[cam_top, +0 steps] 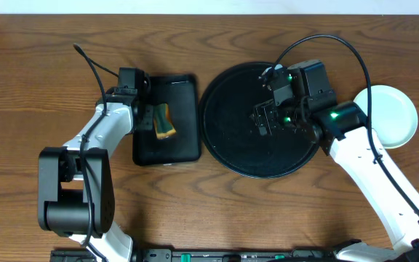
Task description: Clean dirty plates on tray and stack at the side
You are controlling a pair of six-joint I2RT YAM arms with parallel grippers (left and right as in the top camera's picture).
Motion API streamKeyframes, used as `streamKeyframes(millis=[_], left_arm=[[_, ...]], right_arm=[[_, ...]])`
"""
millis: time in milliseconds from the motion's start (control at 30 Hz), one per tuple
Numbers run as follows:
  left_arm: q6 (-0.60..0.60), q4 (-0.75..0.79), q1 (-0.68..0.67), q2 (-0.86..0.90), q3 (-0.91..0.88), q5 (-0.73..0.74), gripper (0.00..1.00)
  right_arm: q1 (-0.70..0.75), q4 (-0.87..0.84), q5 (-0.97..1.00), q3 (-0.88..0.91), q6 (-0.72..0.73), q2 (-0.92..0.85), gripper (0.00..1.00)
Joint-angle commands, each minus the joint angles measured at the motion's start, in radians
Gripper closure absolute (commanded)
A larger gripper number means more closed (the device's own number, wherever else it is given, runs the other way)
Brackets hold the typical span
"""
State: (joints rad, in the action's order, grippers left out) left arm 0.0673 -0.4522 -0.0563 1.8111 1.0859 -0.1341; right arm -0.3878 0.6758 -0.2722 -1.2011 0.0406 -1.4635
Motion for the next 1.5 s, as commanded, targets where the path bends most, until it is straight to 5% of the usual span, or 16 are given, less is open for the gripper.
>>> streamKeyframes(millis=[0, 367, 567, 667, 1033, 1467], left_arm=[[0.082, -0.022, -0.006, 0.009, -0.002, -0.01, 0.93], [0.3, -0.01, -0.006, 0.009, -0.002, -0.036, 0.93], [0.305, -0.003, -0.006, 0.009, -0.002, -0.069, 0.92], [0.242, 0.005, -0.006, 0.009, -0.002, -0.069, 0.85], [-0.062, -0.014, -0.006, 0.009, -0.002, -0.069, 0.89], [-0.204, -0.026, -0.006, 0.009, -0.002, -0.057, 0.92]], right_arm=[[-0.006, -0.002, 0.003, 0.003, 0.007, -0.001, 0.28], [-0.006, -0.002, 0.003, 0.003, 0.007, -0.001, 0.28], [-0.006, -0.002, 0.003, 0.003, 0.007, -0.001, 0.28], [-0.006, -0.002, 0.003, 0.003, 0.007, -0.001, 0.28], [-0.006, -0.002, 0.003, 0.003, 0.007, -0.001, 0.28], [-0.006, -0.002, 0.003, 0.003, 0.007, -0.001, 0.28]])
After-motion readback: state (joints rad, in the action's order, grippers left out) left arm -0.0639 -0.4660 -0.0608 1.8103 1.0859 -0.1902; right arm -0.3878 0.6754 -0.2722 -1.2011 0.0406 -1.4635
